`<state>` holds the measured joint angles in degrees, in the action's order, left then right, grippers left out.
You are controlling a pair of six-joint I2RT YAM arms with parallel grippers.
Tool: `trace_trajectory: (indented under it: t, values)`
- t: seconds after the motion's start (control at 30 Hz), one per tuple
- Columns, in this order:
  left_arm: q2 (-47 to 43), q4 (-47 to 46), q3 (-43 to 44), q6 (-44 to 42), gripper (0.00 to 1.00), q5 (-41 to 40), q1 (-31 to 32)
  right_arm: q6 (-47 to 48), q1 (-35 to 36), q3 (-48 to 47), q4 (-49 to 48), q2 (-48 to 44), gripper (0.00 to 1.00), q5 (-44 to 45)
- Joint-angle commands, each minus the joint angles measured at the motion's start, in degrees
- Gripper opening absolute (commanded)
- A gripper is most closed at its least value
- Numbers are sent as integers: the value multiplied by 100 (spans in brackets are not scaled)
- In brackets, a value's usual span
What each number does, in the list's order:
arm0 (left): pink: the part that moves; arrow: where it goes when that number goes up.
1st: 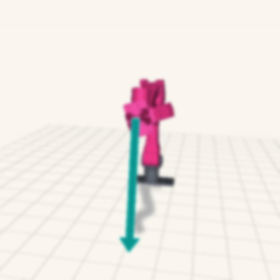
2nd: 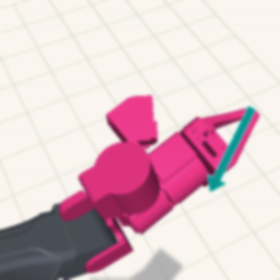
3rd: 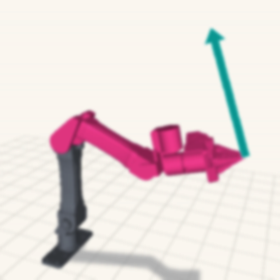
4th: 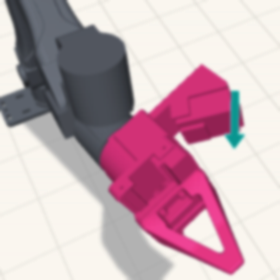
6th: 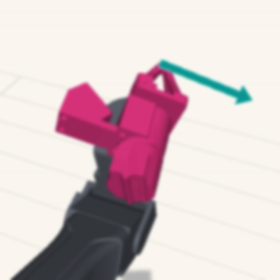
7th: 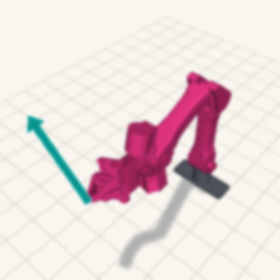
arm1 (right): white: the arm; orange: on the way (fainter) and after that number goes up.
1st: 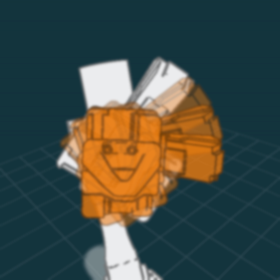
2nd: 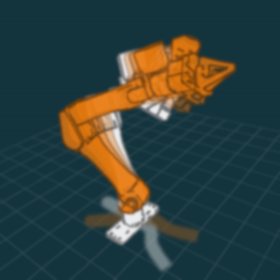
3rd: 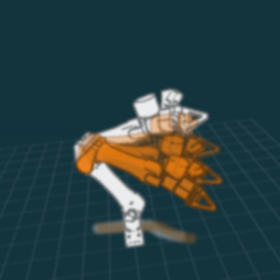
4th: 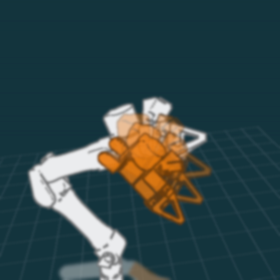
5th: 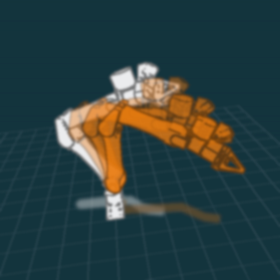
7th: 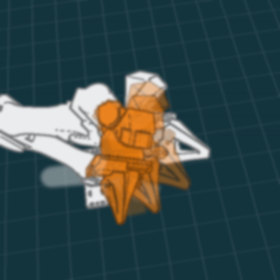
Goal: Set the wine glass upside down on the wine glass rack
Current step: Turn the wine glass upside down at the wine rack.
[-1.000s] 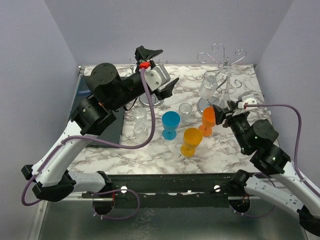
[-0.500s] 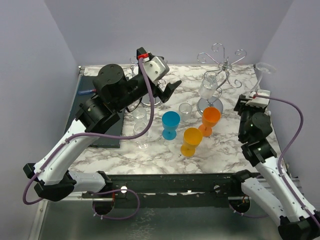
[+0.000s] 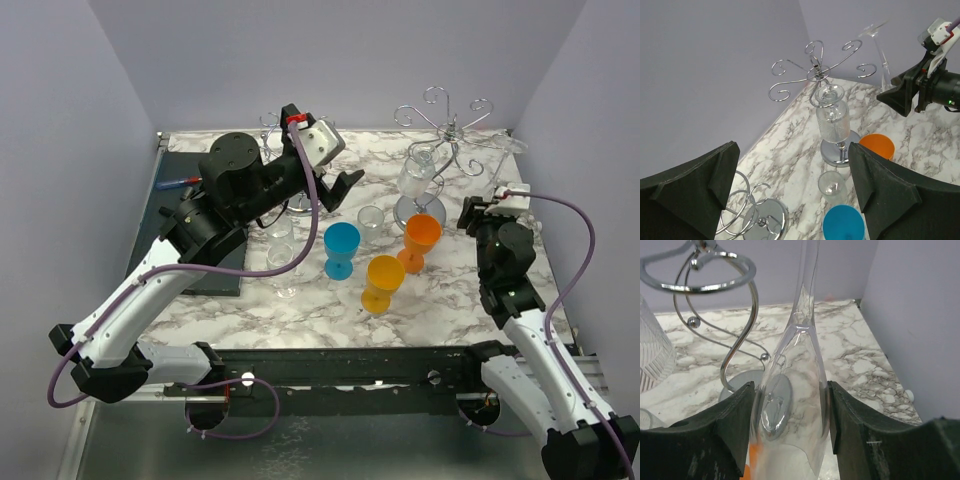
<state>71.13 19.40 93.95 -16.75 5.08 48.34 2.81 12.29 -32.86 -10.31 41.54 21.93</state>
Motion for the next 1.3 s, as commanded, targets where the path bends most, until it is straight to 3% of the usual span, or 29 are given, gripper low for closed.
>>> trace_trajectory:
  t: [0.0, 0.63, 1.27]
  values:
    - [-148, -73, -49, 5, 99, 70, -17, -188, -88, 232, -442, 26, 0, -585]
    - [-340, -85, -322, -133, 99, 177, -16, -263, -490, -9, -751, 894, 0, -1679]
    - [-434, -129, -581, -267, 99, 230, -17, 185, -510, 15, -1221, 935, 0, -2451]
